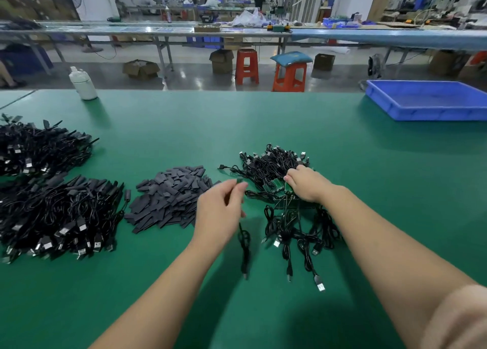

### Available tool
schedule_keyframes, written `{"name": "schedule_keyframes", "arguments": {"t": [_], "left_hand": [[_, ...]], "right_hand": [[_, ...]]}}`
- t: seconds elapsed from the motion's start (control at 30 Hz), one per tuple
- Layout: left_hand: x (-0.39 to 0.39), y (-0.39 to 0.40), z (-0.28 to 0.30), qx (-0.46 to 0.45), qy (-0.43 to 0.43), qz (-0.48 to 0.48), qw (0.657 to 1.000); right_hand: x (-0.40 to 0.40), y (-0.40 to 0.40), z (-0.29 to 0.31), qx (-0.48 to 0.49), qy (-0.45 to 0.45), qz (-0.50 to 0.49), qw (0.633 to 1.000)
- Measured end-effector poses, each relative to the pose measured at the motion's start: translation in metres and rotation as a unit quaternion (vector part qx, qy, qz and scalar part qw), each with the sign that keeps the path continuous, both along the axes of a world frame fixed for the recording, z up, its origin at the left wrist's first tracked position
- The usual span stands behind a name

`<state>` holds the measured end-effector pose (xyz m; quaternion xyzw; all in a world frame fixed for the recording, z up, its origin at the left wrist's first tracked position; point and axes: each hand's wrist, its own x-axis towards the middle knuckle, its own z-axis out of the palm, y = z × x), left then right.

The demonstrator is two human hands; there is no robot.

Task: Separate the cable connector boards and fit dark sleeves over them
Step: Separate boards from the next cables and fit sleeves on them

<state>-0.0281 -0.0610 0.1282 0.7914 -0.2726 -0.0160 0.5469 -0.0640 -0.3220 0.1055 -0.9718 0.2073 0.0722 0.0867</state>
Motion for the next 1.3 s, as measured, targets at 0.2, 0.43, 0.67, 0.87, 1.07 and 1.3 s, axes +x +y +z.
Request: {"name": "schedule_keyframes", "arguments": {"t": [0.2, 0.43, 0.67, 0.87, 1.07, 1.3], "left_hand": [[0.003, 0.013, 0.017, -0.026, -0.113, 0.012, 0.993], [-0.004, 0.006, 0.013, -0.100, 0.109, -0.087, 0.985], [0.017, 0.016, -0.026, -0.080, 0.237, -0.023, 0.968], [0.033, 0.032, -0.050, -0.064, 0.346, -0.041, 0.935], [0.044, 0.035, -0.064, -0.010, 0.288, 0.007, 0.957], [0.078, 0.059, -0.078, 0.219, 0.025, 0.143, 0.965]], "right_hand": [[-0.003, 0.000, -0.022, 0.015, -0.060, -0.058, 0.996], [-0.008, 0.086, 0.002, 0.432, -0.259, -0.107, 0.857], [-0.028, 0.169, -0.037, 0.683, -0.214, -0.110, 0.690], [-0.022, 0.191, -0.057, 0.629, -0.223, -0.150, 0.730], [-0.009, 0.194, -0.065, 0.527, -0.216, -0.139, 0.810], [-0.012, 0.188, -0.086, 0.456, -0.218, -0.134, 0.852]]}}
